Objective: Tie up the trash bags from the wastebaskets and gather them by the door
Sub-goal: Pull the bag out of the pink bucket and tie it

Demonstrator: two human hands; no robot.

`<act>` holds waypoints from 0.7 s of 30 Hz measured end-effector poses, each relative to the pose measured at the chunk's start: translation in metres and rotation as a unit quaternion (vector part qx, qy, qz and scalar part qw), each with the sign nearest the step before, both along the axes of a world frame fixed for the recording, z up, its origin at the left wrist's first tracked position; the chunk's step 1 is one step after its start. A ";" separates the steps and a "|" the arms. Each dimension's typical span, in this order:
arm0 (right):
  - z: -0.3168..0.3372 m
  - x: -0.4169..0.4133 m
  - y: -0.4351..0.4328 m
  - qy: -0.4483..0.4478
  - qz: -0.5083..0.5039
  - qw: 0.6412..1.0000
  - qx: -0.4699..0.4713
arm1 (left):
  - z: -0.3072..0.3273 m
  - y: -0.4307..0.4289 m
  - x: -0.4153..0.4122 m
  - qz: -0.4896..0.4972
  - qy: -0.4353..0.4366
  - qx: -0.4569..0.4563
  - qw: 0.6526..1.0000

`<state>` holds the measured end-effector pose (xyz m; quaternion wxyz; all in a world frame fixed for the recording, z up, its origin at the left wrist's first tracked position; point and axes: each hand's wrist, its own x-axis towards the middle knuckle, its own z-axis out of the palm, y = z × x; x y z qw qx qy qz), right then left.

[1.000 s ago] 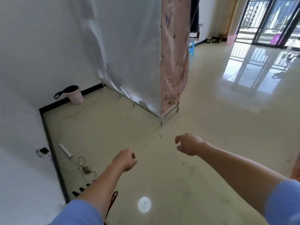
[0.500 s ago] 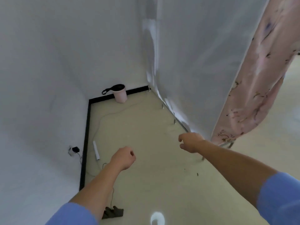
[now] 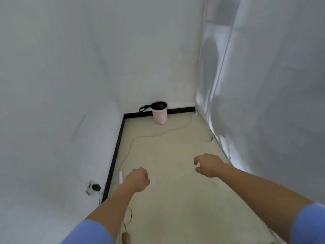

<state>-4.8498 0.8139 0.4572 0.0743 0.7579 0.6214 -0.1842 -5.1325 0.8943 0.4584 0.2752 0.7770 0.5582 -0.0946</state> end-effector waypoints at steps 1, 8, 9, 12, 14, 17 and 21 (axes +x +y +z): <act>0.004 0.010 0.025 0.003 -0.010 1.000 0.006 | 0.006 0.028 0.009 -0.003 0.000 0.008 1.000; 0.020 0.080 0.171 0.011 -0.026 0.999 0.020 | 0.023 0.186 0.087 -0.022 0.002 0.028 0.999; 0.018 0.093 0.193 0.008 -0.025 0.999 0.019 | 0.021 0.208 0.099 -0.021 -0.001 0.024 0.999; 0.009 0.129 0.261 0.004 -0.013 1.000 0.015 | 0.012 0.272 0.131 -0.013 0.000 0.021 1.000; 0.001 0.157 0.314 0.012 -0.009 1.000 0.022 | 0.007 0.319 0.154 -0.002 -0.001 0.024 1.000; -0.001 0.197 0.394 0.019 -0.004 1.000 0.024 | 0.005 0.389 0.186 0.011 0.009 0.025 1.000; 0.000 0.243 0.497 0.013 0.014 1.000 0.018 | 0.005 0.474 0.223 0.053 -0.004 0.025 0.998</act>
